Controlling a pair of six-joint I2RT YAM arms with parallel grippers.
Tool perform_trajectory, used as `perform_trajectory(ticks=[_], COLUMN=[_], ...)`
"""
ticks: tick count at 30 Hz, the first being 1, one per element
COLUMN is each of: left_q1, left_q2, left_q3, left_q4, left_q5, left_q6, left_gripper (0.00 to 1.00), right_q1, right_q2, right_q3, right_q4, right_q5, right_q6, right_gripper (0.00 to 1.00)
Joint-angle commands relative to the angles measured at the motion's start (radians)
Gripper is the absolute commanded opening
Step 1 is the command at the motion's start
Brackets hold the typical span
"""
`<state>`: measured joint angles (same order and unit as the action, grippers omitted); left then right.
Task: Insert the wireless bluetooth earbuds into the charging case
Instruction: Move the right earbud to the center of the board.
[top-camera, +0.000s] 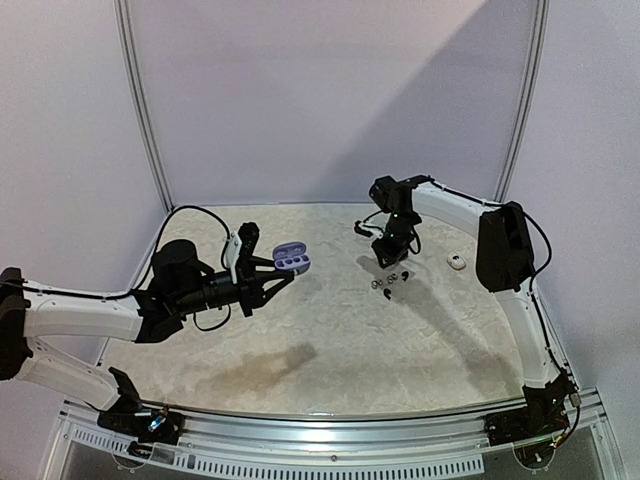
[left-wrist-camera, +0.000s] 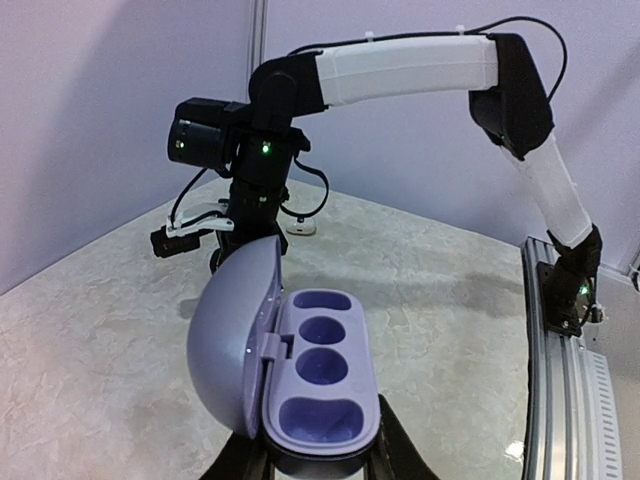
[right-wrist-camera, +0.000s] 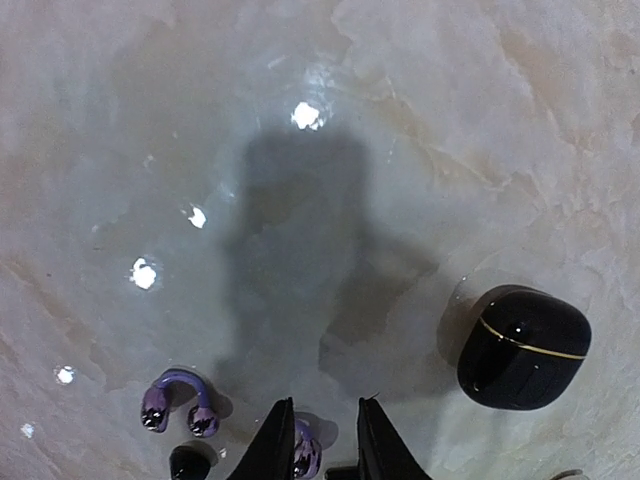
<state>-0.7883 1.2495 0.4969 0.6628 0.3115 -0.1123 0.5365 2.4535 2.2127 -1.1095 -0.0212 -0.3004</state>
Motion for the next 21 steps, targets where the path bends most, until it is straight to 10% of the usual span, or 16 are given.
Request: perform_trajectory(ticks=[1,21], left_q1=[-0.003,-0.002], left_q2=[-0.017,-0.024], left_q3=[-0.011,-0.012], left_q4=[0.017,0.008], left_q5=[-0.009,-0.011], left_q6=[0.015,0.023], left_gripper=[0.00,0.00], right_q1=[0.003,0.001], right_q2=[0.038,-0.052], right_q3=[-0.017,-0.123], right_q4=[-0.027,-0.061], right_q5=[0.058,0.052], right_q6=[0.020,0.050], right_gripper=[0.22,0.20])
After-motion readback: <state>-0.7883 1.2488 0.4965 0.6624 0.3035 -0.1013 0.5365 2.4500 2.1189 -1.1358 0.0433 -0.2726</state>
